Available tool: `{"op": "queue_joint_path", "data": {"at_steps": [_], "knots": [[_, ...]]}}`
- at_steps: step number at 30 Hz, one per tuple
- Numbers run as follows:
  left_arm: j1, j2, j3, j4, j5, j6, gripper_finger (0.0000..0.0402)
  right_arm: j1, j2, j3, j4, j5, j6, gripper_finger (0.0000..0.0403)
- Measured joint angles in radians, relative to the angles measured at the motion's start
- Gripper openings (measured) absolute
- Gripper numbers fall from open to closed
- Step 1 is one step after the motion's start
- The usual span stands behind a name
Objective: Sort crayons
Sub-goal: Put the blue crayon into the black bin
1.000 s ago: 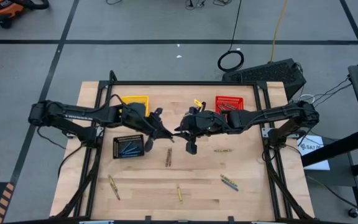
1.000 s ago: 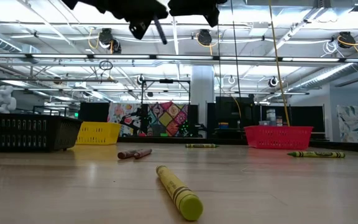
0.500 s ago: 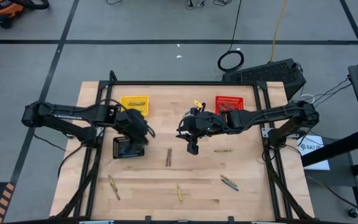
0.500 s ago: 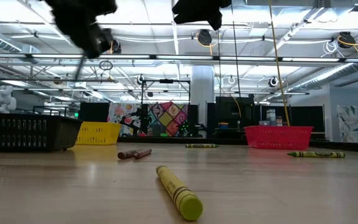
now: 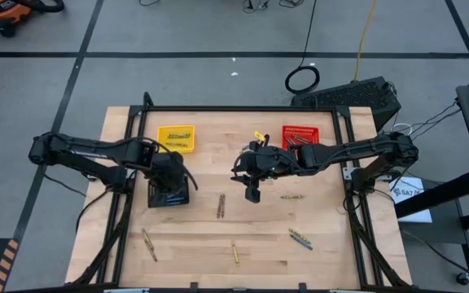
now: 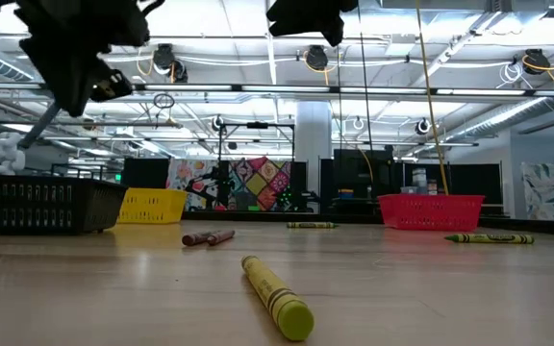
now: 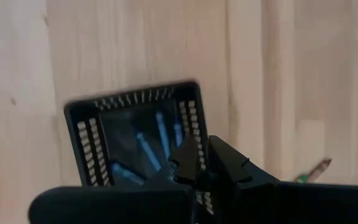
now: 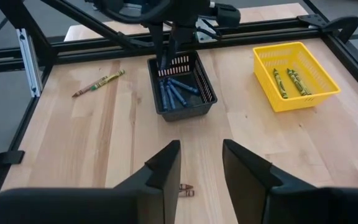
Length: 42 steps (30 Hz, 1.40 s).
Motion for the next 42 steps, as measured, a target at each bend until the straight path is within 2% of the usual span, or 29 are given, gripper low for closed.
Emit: {"op": "queue_joint_path", "data": {"at_steps": [5, 14, 20, 30, 42], "knots": [[-0.001, 0.001, -0.088, 0.003, 0.025, -0.003, 0.0017, 0.0, 0.0, 0.0, 0.0, 0.0, 0.002, 0.0107], [0.0, 0.001, -0.19, 0.04, 0.006, -0.026, 0.0017, 0.0, 0.0, 0.0, 0.0, 0.0, 0.002, 0.0107], [0.0, 0.001, -0.197, 0.102, -0.001, -0.026, 0.0018, 0.0, 0.0, 0.0, 0.0, 0.0, 0.003, 0.0107], [0.0, 0.001, -0.197, 0.111, -0.01, -0.052, 0.0018, 0.0, 0.0, 0.0, 0.0, 0.0, 0.003, 0.0107], [0.0, 0.001, -0.197, 0.111, -0.022, -0.051, 0.0083, 0.0, 0.0, 0.0, 0.0, 0.0, 0.003, 0.0107]]}}
